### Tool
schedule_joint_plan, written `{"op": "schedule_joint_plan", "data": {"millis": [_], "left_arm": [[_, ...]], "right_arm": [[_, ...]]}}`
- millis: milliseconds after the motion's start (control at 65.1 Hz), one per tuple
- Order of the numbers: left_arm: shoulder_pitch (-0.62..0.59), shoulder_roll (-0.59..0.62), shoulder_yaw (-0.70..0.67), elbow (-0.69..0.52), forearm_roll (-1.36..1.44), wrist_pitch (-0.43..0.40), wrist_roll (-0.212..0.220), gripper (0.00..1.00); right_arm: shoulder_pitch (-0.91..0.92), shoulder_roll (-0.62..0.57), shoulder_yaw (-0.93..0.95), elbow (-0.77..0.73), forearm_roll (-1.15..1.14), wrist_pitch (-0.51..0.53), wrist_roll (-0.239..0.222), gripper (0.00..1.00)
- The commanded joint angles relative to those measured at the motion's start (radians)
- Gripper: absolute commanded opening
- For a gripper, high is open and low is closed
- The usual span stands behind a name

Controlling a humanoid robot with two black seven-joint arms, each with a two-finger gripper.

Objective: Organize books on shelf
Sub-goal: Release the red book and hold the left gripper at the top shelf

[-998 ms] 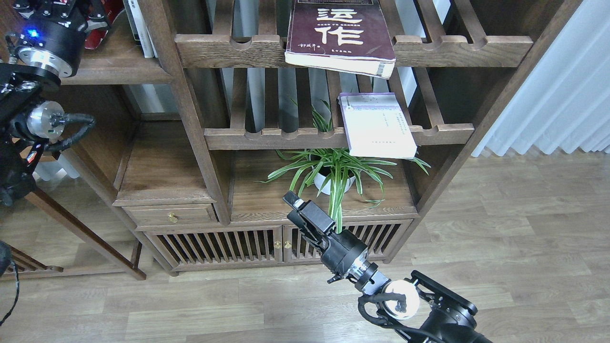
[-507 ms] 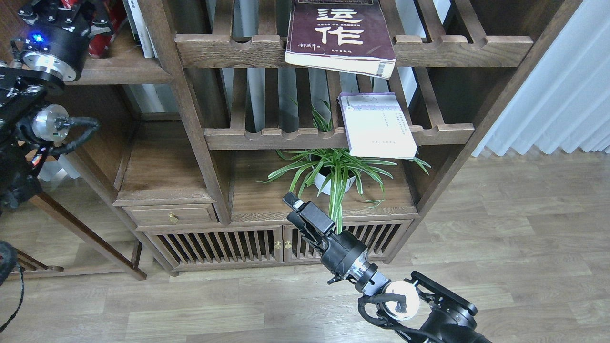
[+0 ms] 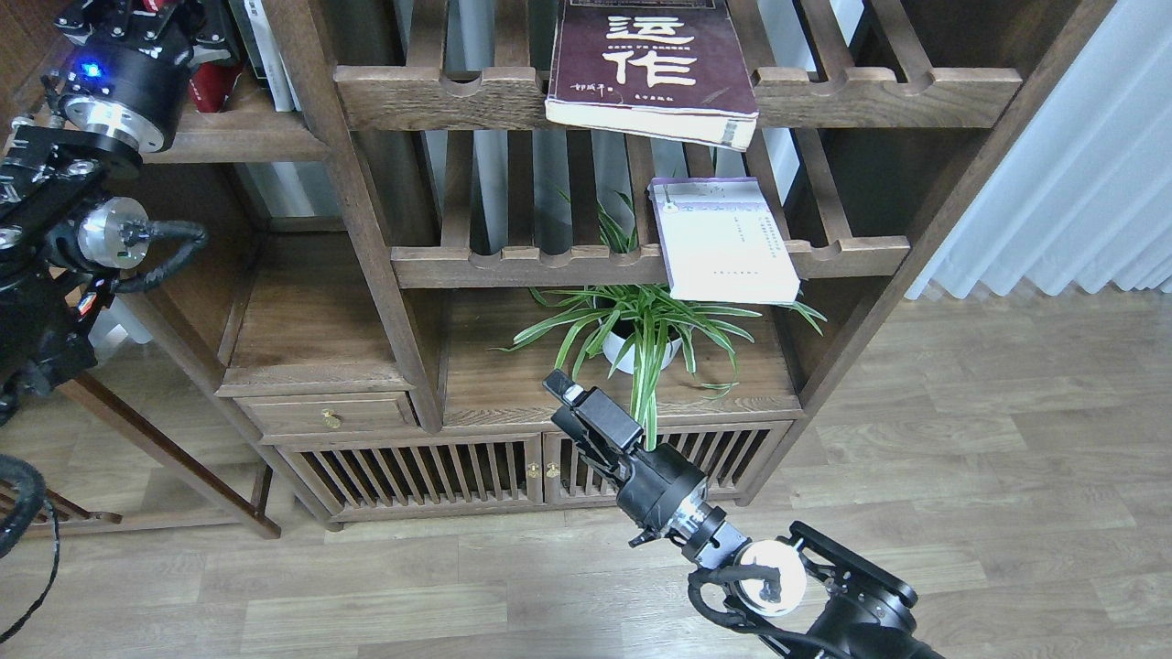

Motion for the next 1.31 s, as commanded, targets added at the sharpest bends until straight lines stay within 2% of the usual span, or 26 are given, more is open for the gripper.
{"op": "schedule_joint_plan", "data": {"millis": [0,875,906,1029,1290], "left_arm": [[-0.001,0.007,-0.013,-0.023,0.0,-0.001,0.0,0.41],[0.025,0.053,-0.251,-0.306,-0.001,-0.001,0.0,0.52],[0.04,0.052,-0.274,-0.333,-0.001,-0.001,0.0,0.55],[0.112,0.053,-0.349,-0.421,-0.003,-0.001,0.0,0.57],[0.373,0.038,-0.527,-0.72,-0.015,-0.01,0.0,0.71]], "right_arm": [[0.0,0.0,0.0,0.0,0.0,0.0,0.0,0.98],[-0.013,0.0,0.0,0.002,-0.002,0.0,0.0,0.98],[-0.012,0.0,0.0,0.002,-0.002,0.0,0.0,0.98],[-0.012,0.0,0.002,0.011,-0.002,0.0,0.0,0.98],[-0.013,0.0,0.02,0.026,0.0,0.0,0.0,0.98]]}}
